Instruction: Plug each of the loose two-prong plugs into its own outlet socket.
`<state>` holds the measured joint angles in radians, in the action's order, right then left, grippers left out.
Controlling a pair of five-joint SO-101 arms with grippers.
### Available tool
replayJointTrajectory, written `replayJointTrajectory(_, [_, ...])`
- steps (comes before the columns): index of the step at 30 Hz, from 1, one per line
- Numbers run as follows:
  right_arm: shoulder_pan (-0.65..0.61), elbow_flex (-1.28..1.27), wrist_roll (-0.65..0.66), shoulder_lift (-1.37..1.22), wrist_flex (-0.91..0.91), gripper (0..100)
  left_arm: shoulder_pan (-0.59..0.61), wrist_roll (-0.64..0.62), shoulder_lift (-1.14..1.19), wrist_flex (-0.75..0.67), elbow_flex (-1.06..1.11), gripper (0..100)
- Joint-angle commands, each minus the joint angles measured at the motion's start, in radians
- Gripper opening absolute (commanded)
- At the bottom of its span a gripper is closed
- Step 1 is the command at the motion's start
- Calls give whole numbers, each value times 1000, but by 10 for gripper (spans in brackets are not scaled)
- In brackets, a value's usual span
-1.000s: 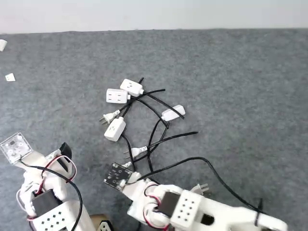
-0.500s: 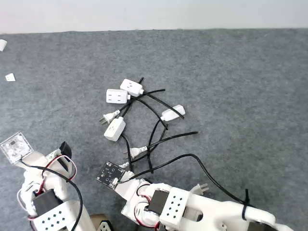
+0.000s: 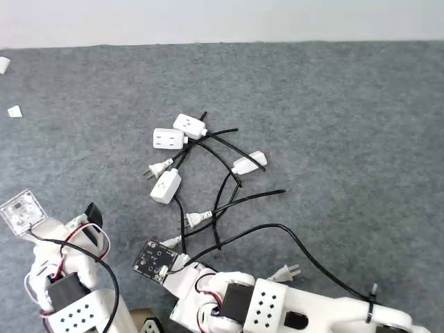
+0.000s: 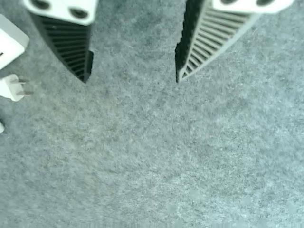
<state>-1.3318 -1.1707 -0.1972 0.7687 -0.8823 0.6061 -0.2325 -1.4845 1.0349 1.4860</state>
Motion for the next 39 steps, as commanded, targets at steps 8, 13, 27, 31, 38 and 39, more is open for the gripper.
replayJointTrajectory(8, [148,64,-17,-199,108,273,-5,-8,-2,-29,-7,265])
replayJointTrajectory(13, [180,112,-37,-308,140,273,-5,-6,-2,-29,-5,265])
replayJointTrajectory(27, [389,201,-107,-470,236,5,-9,17,-2,-34,4,265])
replayJointTrajectory(31, [532,195,-106,-410,248,24,-9,17,-2,-34,4,265])
replayJointTrajectory(38, [774,198,-100,-295,259,8,-11,17,-2,-34,5,265])
replayJointTrajectory(39, [789,196,-84,-288,263,8,-15,17,-2,-34,5,265])
